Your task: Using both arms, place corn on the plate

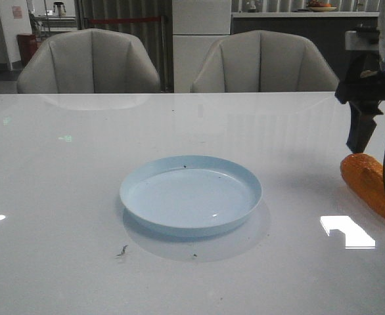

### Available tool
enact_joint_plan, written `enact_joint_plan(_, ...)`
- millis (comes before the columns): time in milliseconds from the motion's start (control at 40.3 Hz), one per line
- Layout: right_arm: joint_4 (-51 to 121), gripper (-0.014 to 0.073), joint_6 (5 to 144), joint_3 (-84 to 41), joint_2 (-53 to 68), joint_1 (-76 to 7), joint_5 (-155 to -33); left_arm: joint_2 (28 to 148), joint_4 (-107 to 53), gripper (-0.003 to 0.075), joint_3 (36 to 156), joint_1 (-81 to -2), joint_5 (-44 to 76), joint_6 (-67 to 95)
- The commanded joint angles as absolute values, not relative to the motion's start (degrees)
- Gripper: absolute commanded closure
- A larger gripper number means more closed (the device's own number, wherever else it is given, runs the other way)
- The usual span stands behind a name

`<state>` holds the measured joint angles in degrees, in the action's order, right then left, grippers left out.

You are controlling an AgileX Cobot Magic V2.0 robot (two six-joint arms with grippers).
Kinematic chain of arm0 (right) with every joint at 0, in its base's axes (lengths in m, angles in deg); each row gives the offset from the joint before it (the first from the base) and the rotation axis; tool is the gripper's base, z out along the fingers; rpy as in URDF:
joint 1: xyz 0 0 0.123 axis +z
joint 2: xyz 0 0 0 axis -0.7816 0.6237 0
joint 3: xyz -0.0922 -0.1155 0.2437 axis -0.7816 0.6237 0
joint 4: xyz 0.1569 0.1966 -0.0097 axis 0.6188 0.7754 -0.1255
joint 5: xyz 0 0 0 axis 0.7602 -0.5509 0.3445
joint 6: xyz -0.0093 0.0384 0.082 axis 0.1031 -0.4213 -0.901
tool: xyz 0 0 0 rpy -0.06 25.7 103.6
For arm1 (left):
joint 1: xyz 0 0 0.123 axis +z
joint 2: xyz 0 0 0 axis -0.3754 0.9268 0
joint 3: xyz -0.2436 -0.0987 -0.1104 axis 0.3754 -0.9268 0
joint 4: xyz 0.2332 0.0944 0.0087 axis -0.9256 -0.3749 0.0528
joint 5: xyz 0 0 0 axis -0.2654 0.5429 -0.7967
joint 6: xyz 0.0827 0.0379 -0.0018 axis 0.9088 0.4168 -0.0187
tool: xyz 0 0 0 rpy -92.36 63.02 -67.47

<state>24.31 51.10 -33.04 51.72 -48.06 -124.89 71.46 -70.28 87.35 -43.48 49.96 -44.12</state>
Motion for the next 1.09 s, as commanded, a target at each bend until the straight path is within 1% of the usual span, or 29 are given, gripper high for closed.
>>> enact_joint_plan(0, 24.7, 0.0032, 51.6, -34.7, 50.7, -47.1, -122.8, 72.4, -71.4, 0.0282, 89.7, -43.9, 44.8, -44.8)
enact_joint_plan(248, 23.8, 0.0032, 51.6, -34.7, 54.2, -46.2, -122.4, 72.9, -71.4, 0.0282, 89.7, -43.9, 44.8, -44.8)
enact_joint_plan(323, 22.5, 0.0046, 51.6, -34.7, 54.4, -46.2, -122.3, 72.9, -71.4, 0.0282, 89.7, -43.9, 44.8, -44.8)
enact_joint_plan(397, 21.7, 0.0102, 51.6, -34.7, 54.4, -46.2, -122.2, 72.9, -71.4, 0.0282, 89.7, -43.9, 44.8, -44.8)
enact_joint_plan(472, 21.6, 0.0213, 51.6, -34.7, 54.4, -46.2, -122.0, 72.9, -71.4, 0.0282, 89.7, -43.9, 44.8, -44.8)
enact_joint_plan(546, 21.6, 0.0304, 51.6, -34.7, 54.4, -46.2, -121.7, 72.9, -71.4, 0.0282, 89.7, -43.9, 44.8, -44.8)
enact_joint_plan(596, 21.6, 0.0330, 51.6, -35.0, 54.4, -46.2, -121.5, 72.9, -71.4, 0.0282, 89.7, -43.9, 44.4, -44.8)
enact_joint_plan(720, 22.4, 0.0331, 51.6, -38.0, 54.4, -45.5, -123.2, 72.9, -71.4, 0.0282, 89.7, -43.9, 43.3, -44.8)
enact_joint_plan(844, 22.6, 0.0331, 51.6, -44.3, 54.4, -43.0, -126.7, 72.9, -71.4, 0.0282, 89.7, -43.9, 42.5, -44.8)
enact_joint_plan(1067, 24.3, 0.0331, 51.6, -55.6, 54.4, -34.3, -128.5, 72.9, -71.4, 0.0282, 89.7, -43.9, 42.3, -44.8)
